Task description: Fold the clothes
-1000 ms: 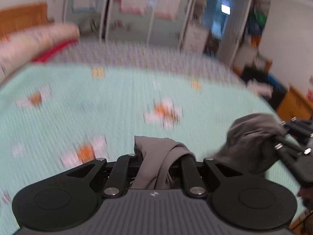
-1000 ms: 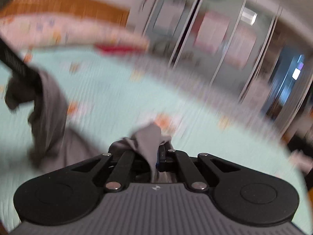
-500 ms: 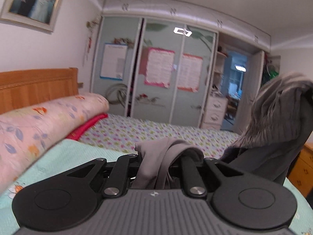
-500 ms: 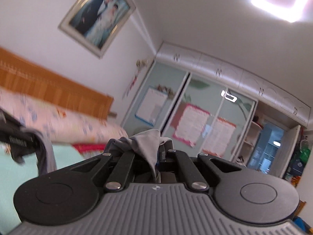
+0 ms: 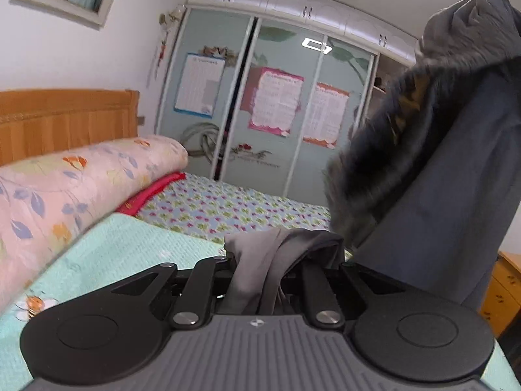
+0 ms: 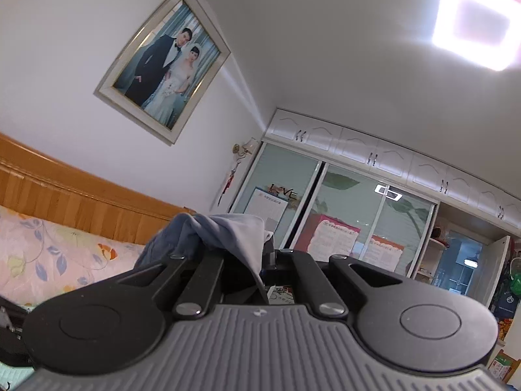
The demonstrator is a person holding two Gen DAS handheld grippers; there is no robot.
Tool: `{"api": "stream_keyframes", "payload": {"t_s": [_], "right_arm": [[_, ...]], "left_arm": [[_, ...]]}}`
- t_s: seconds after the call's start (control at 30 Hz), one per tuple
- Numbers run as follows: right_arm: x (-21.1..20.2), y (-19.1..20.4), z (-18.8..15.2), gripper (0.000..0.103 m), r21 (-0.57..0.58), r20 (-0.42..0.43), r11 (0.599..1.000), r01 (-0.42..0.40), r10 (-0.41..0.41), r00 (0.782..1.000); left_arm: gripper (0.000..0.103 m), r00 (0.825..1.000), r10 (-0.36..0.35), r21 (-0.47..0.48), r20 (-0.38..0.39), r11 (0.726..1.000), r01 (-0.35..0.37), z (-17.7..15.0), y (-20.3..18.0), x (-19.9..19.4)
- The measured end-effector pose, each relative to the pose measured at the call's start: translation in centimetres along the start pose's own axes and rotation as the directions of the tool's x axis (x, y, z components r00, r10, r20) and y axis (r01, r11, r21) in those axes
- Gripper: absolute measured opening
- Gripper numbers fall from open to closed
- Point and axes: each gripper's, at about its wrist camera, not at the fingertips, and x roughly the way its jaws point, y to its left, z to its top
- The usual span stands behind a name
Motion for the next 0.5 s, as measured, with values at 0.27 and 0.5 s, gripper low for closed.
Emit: {"api": "stream_keyframes", "payload": {"t_s": [0.27, 0.5], "right_arm": [[-0.2, -2.4, -5.4, 0.001, 0.005, -0.1, 0.999, 0.052, -0.052, 0.994], [-0.8, -3.3, -15.0, 0.002, 0.106, -0.264, 0.994, -0.006, 0.034, 0.964]], "left_arm": [[0.014, 0.987, -0.084, -0.017, -0.134, 0.996, 0.083, -5.2, -1.6, 5.0], [0.014, 0.952, -0.119, -0.038, -0.282, 0.993, 0.112, -11.6, -4.0, 9.6]]}}
